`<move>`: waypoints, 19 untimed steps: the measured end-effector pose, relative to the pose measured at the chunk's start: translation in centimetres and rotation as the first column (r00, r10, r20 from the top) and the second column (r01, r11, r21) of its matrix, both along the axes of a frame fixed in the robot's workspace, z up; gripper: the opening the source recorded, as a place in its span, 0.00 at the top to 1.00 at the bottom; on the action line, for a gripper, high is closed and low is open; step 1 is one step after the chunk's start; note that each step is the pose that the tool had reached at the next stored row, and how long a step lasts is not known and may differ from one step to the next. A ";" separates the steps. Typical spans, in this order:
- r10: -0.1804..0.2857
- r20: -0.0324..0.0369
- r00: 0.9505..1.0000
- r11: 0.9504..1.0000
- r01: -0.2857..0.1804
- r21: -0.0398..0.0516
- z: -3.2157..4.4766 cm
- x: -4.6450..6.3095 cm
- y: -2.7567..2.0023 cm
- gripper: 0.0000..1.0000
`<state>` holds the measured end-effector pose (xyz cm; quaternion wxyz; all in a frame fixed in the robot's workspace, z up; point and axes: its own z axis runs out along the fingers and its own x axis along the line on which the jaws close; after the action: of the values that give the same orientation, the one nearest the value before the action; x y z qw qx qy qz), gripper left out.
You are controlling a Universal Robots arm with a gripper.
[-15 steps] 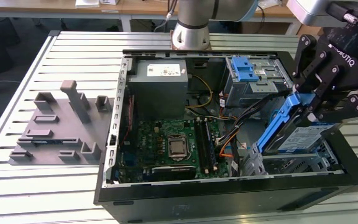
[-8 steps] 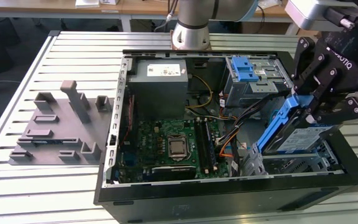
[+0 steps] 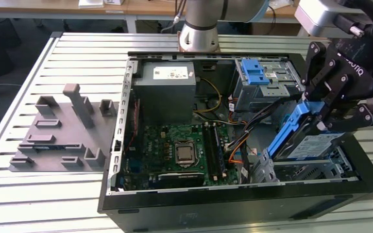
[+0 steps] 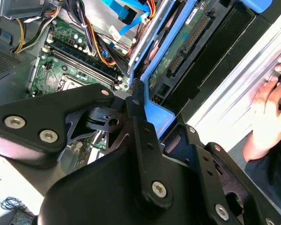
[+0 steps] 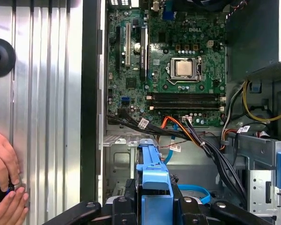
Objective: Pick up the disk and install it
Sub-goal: 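Insert the disk into the insertion slot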
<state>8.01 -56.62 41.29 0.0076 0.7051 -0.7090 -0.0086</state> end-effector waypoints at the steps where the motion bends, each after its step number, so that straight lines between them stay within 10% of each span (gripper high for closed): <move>1: 0.000 0.000 1.000 1.000 0.000 0.000 -0.06 0.0 0.00 0.64; 19: 0.000 0.000 1.000 1.000 0.000 0.000 -1.10 0.0 0.00 0.64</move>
<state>8.01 -56.63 40.18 0.0078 0.7051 -0.7090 -0.0084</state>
